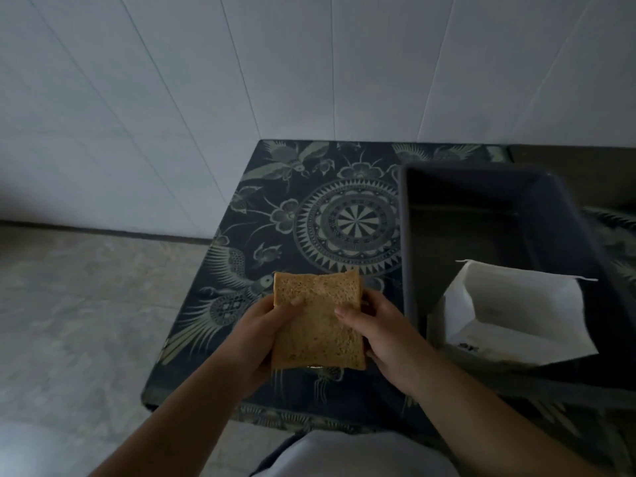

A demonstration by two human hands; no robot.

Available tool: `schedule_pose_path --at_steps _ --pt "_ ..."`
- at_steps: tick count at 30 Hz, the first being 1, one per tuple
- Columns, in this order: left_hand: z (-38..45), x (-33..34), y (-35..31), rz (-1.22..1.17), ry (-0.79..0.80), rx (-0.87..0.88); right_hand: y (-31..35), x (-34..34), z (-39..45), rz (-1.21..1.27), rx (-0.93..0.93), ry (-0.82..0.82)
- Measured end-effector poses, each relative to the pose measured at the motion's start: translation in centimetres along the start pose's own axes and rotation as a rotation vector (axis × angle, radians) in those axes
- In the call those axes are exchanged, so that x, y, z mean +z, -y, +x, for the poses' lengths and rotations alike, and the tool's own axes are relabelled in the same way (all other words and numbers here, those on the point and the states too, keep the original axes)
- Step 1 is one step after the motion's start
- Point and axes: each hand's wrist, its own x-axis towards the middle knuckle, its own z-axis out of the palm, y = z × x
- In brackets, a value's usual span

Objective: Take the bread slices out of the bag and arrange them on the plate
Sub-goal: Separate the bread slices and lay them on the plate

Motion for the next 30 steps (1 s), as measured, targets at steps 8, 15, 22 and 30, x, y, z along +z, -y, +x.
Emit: schedule_pose_path --at_steps 8,15,22,30 --pt "4.9 -5.7 0.9 0.033 0.038 -0.107 -3.2 2.2 3.9 0.003 0.060 -0.081" --pt "9.9 -7.7 2.7 0.128 0.050 -0.211 -7.1 1.6 7.4 0.055 0.139 -0.255" --pt "13.7 -8.9 3.5 0.219 0.025 -0.245 -9.4 0.5 10.3 0.068 0.185 -0.311" --pt "16.3 -9.6 4.3 0.268 -0.038 -0.226 -9.6 -0.2 13.4 0.040 0.198 -0.331"
